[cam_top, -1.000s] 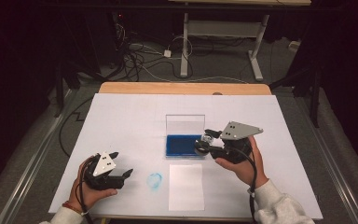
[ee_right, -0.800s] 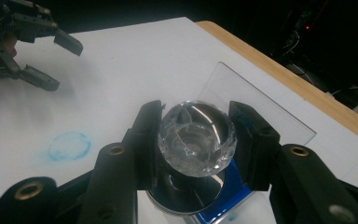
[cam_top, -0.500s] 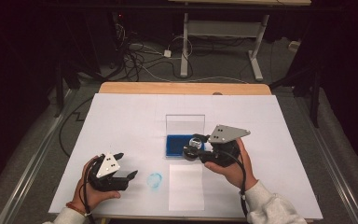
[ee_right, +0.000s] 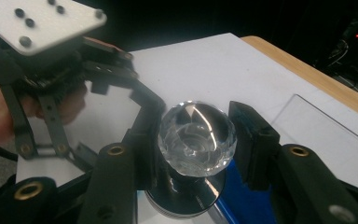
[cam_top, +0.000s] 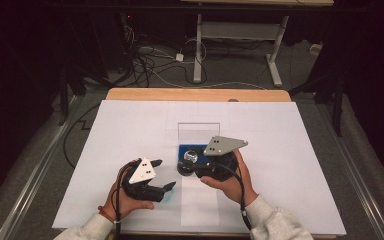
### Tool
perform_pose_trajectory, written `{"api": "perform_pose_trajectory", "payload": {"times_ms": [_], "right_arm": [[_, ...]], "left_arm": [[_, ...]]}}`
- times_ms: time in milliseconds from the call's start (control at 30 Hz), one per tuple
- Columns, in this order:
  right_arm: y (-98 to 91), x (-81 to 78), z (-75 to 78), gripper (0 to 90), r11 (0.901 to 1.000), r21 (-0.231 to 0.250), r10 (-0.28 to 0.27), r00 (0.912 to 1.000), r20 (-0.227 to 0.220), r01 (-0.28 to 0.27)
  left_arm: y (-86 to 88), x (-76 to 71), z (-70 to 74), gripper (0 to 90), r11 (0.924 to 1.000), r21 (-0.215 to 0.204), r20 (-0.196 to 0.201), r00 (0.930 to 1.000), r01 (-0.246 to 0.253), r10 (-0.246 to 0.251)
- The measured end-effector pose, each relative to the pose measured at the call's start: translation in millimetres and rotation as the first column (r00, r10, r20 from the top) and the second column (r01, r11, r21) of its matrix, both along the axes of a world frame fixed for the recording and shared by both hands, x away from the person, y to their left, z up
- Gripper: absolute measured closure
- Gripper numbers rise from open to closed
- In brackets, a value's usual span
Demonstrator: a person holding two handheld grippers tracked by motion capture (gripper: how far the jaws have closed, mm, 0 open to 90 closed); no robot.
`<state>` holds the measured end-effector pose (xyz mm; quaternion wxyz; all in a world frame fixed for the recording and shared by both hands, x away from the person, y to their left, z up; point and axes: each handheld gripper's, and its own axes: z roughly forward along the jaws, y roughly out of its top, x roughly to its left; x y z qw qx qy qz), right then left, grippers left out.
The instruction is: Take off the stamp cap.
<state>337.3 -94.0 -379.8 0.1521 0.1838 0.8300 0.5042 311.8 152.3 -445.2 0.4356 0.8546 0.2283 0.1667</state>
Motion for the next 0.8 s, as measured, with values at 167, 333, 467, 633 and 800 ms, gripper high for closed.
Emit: {"api": "perform_pose_trajectory", "payload": {"times_ms": [167, 333, 467, 633, 800], "right_arm": [[5.2, -2.2, -1.7, 56.9, 0.9998, 0.019, 0.011, 0.9999, -0.002, -0.011], [2.0, -1.6, -2.8, 56.9, 0.9990, 0.045, 0.006, 0.9999, -0.016, -0.005], [0.0, -1.4, -2.6, 56.9, 0.9984, 0.057, 0.000, 0.9999, -0.015, 0.001], [-4.3, -0.3, -2.1, 56.9, 0.9970, 0.077, -0.006, 0.9997, -0.024, 0.008], [-7.0, 1.1, -2.3, 56.9, 0.9955, 0.094, -0.011, 0.9994, -0.034, 0.014]], "left_arm": [[-18.1, 5.8, 0.5, 18.6, 0.9991, -0.023, -0.002, 0.9994, 0.034, -0.034], [-30.1, 8.8, 2.3, 26.1, 0.9961, -0.069, 0.003, 0.9985, 0.054, -0.054], [-35.6, 9.5, 3.8, 30.2, 0.9944, -0.096, 0.024, 0.9988, 0.045, -0.043], [-38.6, 10.6, 4.8, 33.2, 0.9946, -0.097, 0.036, 0.9988, 0.038, -0.034], [-42.6, 9.4, 4.1, 35.3, 0.9976, -0.062, 0.055, 0.9981, 0.032, -0.028]]}}
